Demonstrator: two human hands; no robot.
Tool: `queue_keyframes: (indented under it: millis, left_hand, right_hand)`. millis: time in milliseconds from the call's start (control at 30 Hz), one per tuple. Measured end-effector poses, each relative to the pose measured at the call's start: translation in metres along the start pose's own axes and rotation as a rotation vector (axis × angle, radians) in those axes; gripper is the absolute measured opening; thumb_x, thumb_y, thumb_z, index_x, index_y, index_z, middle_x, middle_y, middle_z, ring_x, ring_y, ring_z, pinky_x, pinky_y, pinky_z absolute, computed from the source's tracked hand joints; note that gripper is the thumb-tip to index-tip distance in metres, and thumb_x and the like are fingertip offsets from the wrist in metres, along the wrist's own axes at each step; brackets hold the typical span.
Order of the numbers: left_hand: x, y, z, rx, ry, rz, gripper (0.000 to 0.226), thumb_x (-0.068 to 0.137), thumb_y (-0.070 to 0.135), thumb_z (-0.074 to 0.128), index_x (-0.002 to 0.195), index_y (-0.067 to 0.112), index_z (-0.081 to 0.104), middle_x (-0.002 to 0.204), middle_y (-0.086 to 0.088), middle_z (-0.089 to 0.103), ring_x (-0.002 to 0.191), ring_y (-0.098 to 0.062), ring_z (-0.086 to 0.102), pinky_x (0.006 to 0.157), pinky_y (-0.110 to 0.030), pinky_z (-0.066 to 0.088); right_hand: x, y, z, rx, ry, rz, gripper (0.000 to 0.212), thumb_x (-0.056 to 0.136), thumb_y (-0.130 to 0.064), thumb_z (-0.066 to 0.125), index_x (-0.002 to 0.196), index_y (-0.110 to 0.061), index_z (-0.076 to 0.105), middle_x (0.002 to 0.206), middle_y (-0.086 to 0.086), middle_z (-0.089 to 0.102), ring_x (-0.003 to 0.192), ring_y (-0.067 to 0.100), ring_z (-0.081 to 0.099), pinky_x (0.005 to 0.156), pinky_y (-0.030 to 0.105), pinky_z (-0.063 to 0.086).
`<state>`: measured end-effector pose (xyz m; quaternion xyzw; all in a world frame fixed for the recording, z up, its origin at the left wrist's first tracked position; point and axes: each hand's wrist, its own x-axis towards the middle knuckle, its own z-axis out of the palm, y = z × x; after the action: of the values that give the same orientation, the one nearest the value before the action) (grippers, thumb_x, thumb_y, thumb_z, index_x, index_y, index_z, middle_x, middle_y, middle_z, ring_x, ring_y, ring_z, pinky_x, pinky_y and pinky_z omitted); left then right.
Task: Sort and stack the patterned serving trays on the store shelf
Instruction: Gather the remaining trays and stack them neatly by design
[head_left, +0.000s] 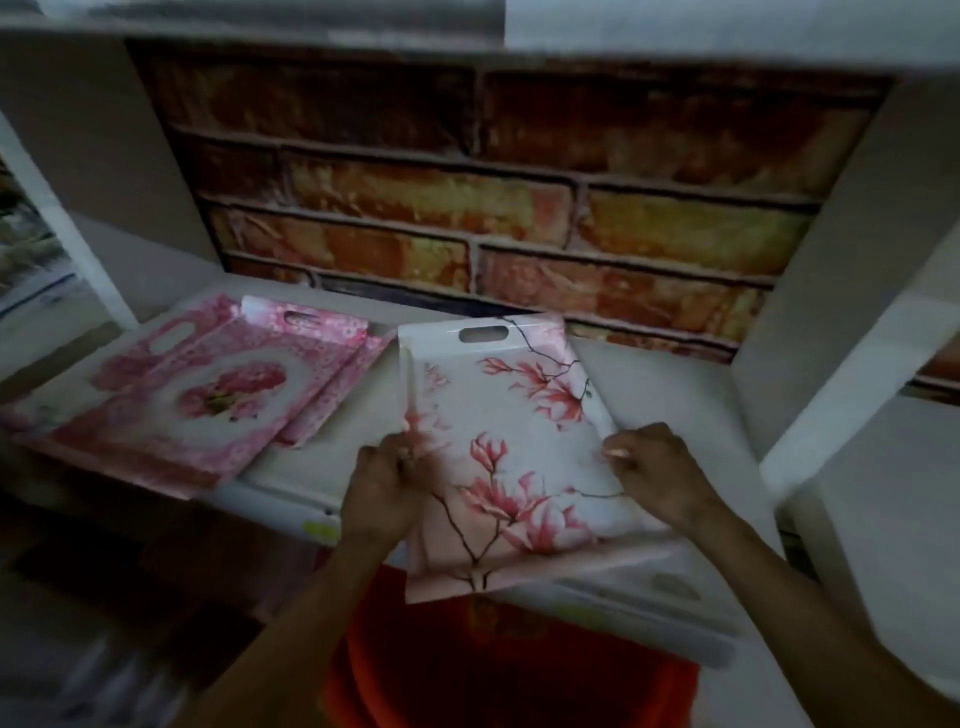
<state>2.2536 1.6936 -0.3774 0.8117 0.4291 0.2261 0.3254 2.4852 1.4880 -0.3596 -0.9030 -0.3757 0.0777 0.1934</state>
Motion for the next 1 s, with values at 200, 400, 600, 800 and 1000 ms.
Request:
queue_keyframes:
  millis: [200, 400, 600, 800, 1000]
  left_hand:
    - [0.028, -0.006, 0.023, 0.069, 0.103, 0.057, 0.037, 0.086, 0.025, 0.058, 0.122, 0.025, 0.050, 0.106, -0.011, 0.056, 0.094, -0.036, 0.061, 0.078, -0.038, 0.049]
    - [0.043, -0.021, 0.032, 0.142, 0.182, 0.093, 0.019, 0.084, 0.026, 0.057, 0.102, 0.023, 0.058, 0.094, -0.004, 0.067, 0.085, -0.030, 0.062, 0.068, -0.031, 0.044]
    - [0.048, -0.026, 0.031, 0.073, 0.207, 0.097, 0.010, 0.084, 0.030, 0.058, 0.091, 0.026, 0.065, 0.085, 0.002, 0.070, 0.079, -0.025, 0.063, 0.063, -0.028, 0.042]
    - [0.050, -0.029, 0.025, -0.071, 0.131, 0.068, 0.033, 0.082, 0.036, 0.065, 0.115, 0.035, 0.066, 0.094, 0.005, 0.074, 0.088, -0.020, 0.066, 0.074, -0.032, 0.049]
    - [0.042, -0.021, 0.025, -0.121, 0.185, 0.047, 0.034, 0.081, 0.028, 0.068, 0.115, 0.031, 0.067, 0.096, 0.001, 0.074, 0.092, -0.024, 0.064, 0.073, -0.031, 0.043]
  right_hand:
    - [0.016, 0.016, 0.013, 0.057, 0.037, -0.060, 0.022, 0.090, -0.034, 0.065, 0.111, -0.031, 0.065, 0.101, 0.007, 0.056, 0.078, 0.014, 0.058, 0.064, 0.014, 0.036]
    - [0.020, 0.020, 0.016, 0.099, 0.105, -0.068, 0.042, 0.081, -0.047, 0.072, 0.117, -0.037, 0.055, 0.103, -0.013, 0.062, 0.089, 0.011, 0.061, 0.081, 0.038, 0.051]
    - [0.020, 0.022, 0.016, 0.189, 0.059, -0.096, 0.031, 0.081, -0.046, 0.069, 0.107, -0.029, 0.062, 0.094, -0.011, 0.068, 0.088, 0.013, 0.065, 0.082, 0.043, 0.052]
    - [0.024, 0.024, 0.021, 0.317, 0.078, -0.039, 0.044, 0.068, -0.053, 0.068, 0.108, -0.036, 0.066, 0.091, -0.017, 0.072, 0.086, 0.010, 0.068, 0.083, 0.041, 0.053]
    - [0.025, 0.028, 0.026, 0.423, 0.111, -0.041, 0.023, 0.082, -0.033, 0.066, 0.105, -0.029, 0.070, 0.086, -0.016, 0.075, 0.083, 0.007, 0.071, 0.085, 0.042, 0.056]
